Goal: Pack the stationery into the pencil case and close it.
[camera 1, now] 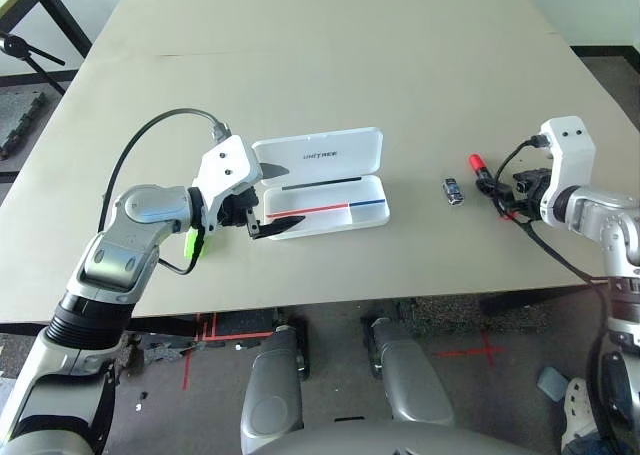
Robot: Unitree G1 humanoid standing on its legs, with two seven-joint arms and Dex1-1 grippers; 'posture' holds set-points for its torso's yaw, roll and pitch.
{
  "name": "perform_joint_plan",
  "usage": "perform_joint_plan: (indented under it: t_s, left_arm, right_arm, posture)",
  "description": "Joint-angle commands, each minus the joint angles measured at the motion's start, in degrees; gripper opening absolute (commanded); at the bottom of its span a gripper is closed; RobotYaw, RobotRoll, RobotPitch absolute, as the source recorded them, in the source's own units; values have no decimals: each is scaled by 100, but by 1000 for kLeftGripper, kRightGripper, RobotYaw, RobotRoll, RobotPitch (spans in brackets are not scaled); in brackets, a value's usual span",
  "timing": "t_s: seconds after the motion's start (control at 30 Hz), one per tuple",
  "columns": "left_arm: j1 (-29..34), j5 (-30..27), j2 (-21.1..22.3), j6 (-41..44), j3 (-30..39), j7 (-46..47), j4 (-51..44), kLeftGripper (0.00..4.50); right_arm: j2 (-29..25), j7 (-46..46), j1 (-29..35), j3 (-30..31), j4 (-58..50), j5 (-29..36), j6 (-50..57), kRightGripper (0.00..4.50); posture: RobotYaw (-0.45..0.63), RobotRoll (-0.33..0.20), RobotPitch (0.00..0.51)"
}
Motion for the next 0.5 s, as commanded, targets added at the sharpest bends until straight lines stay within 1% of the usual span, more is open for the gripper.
perform_joint_plan:
  t_s: [0.03, 0.1, 0.13, 0.37, 0.5]
  left_arm:
    - [144, 50, 23, 22, -31, 10, -124, 4500]
    - [166, 45, 36, 30, -9, 19, -140, 4500]
    - [181, 42, 46, 35, 6, 23, -152, 4500]
    - [285, 22, 132, 103, 125, 69, -247, 4500]
    - [347, 9, 211, 138, 227, 103, -288, 4500]
  right_arm:
    - [-194, 142, -142, 154, 109, -51, 27, 1357]
    - [-321, 292, -297, 244, 76, -46, -49, 557]
    - [-409, 441, -401, 315, 27, -32, -133, 489]
    - [-924, 1514, -1118, 916, -311, 7, -601, 489]
    - [-1120, 2310, -1441, 1419, -534, 2, -885, 489]
  posture:
    - [-109, 0, 218]
    - [-108, 0, 218]
    - [-108, 0, 218]
    - [-80, 0, 219]
    - [-61, 0, 217]
